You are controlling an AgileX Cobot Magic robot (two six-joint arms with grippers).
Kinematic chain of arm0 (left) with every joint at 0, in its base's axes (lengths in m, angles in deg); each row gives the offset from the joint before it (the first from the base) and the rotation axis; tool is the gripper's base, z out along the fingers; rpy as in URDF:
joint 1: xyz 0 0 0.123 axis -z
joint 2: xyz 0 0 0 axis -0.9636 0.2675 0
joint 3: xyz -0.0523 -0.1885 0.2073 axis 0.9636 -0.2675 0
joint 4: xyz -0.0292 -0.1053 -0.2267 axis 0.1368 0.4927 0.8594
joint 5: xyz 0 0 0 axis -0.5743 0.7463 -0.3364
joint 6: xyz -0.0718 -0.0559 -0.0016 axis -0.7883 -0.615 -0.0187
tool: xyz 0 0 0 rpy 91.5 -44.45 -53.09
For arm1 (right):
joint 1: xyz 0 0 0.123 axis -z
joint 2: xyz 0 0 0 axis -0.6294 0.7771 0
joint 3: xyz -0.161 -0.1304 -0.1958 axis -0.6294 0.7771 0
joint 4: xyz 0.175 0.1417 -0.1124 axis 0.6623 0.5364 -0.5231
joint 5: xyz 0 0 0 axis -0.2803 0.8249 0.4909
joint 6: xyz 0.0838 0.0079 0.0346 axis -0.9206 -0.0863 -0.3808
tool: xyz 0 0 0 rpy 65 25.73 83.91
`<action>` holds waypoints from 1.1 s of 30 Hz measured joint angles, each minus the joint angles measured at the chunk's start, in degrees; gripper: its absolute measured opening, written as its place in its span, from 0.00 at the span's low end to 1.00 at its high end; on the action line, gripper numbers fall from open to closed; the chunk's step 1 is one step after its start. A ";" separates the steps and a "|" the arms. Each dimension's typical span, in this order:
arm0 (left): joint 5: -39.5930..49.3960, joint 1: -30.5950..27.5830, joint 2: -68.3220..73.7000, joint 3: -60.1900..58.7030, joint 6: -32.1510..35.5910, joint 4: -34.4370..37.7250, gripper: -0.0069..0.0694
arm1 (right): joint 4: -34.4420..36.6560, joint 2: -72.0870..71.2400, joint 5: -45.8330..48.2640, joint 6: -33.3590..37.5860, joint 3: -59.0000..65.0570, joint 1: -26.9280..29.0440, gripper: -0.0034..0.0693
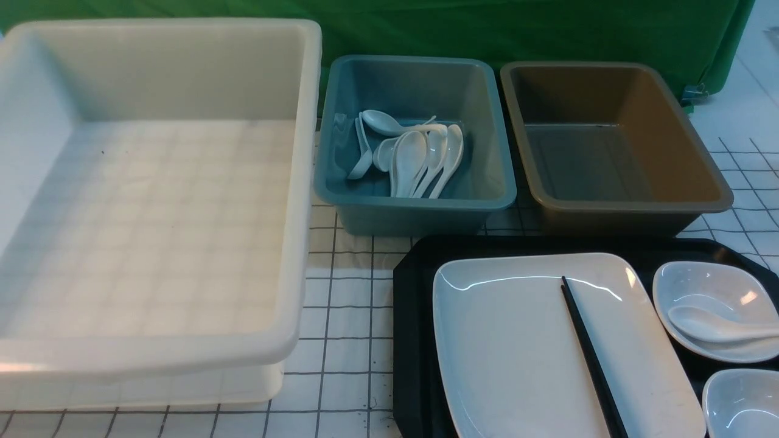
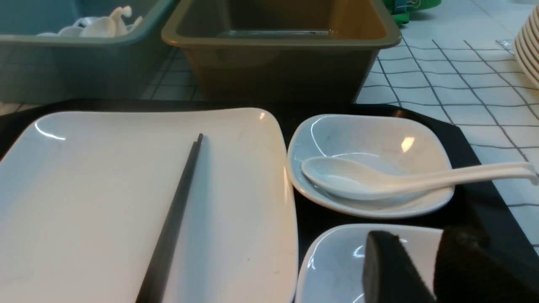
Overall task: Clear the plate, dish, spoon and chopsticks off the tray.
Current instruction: Use the right arm to grab a soup spoon from the plate
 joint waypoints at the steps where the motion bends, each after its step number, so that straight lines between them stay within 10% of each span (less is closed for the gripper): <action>1: 0.00 0.00 0.00 0.00 0.00 0.00 0.12 | 0.00 0.00 0.00 0.00 0.00 0.00 0.38; 7: 0.00 0.00 0.00 0.00 0.00 0.00 0.12 | 0.45 0.00 -1.63 -1.67 0.17 0.00 0.38; 14: 0.00 0.00 0.00 0.00 0.00 0.00 0.12 | 9.77 0.00 -4.08 -32.01 0.50 0.00 0.38; 20: 0.00 0.00 0.00 0.00 0.00 0.00 0.12 | 10.60 0.00 -5.09 -39.76 0.52 0.00 0.38; 26: 0.00 0.00 0.00 0.00 0.00 0.00 0.12 | 10.72 0.06 -6.90 -37.39 -2.49 -0.04 0.21; 33: 0.00 0.00 0.00 0.00 0.00 0.00 0.12 | 4.99 14.38 11.92 -11.42 -29.21 -0.11 0.09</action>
